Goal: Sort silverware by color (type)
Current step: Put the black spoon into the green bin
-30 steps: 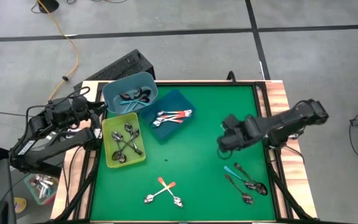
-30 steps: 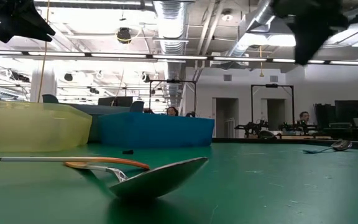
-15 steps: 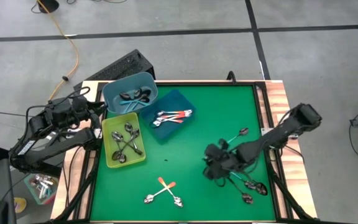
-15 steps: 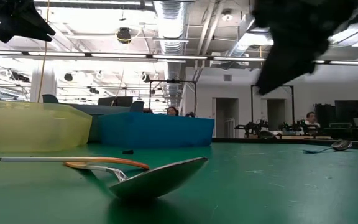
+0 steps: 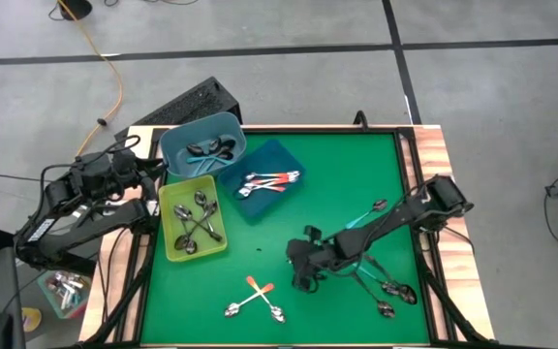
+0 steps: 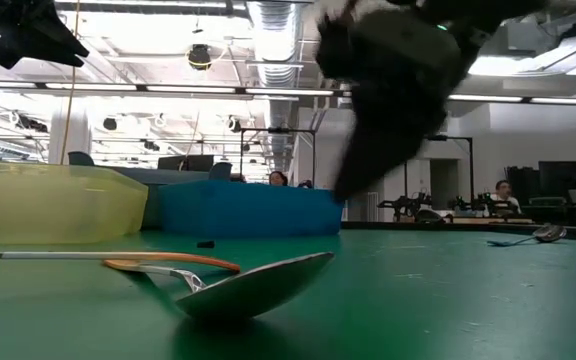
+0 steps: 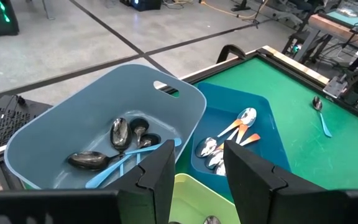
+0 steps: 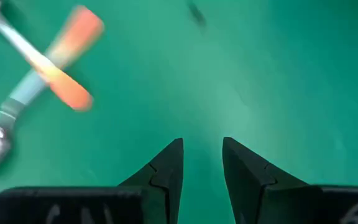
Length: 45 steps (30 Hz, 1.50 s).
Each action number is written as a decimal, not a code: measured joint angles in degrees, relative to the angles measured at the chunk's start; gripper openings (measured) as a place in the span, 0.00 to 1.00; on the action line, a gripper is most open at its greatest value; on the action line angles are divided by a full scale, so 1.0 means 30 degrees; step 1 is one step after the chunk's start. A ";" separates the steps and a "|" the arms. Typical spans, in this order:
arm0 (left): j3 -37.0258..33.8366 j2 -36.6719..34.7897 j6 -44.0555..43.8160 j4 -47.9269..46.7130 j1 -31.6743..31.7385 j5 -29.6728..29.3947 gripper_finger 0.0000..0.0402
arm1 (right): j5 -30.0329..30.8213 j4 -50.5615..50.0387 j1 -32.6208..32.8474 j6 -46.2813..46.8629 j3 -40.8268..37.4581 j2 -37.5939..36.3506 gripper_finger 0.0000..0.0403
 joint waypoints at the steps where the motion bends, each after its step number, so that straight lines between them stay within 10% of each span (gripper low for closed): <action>1: 0.0000 -0.0007 0.0000 -0.0021 0.0000 -0.0007 0.30 | -0.0053 -0.1266 -0.0034 0.1128 0.0184 0.0004 0.30; 11: 0.0000 0.0000 0.0007 -0.0098 0.0007 -0.0008 0.30 | -0.2715 -1.1593 0.1659 1.3806 0.0375 -0.0179 0.31; 38: 0.0000 0.0000 -0.0126 -0.0064 -0.0001 -0.0015 0.30 | -0.2850 -2.1351 0.5133 2.3748 0.0139 -0.5016 0.31; 45: 0.0000 0.0000 -0.0058 -0.0060 -0.0001 -0.0015 0.30 | -0.2735 -2.1288 0.3677 2.1279 -0.0788 -0.5434 0.30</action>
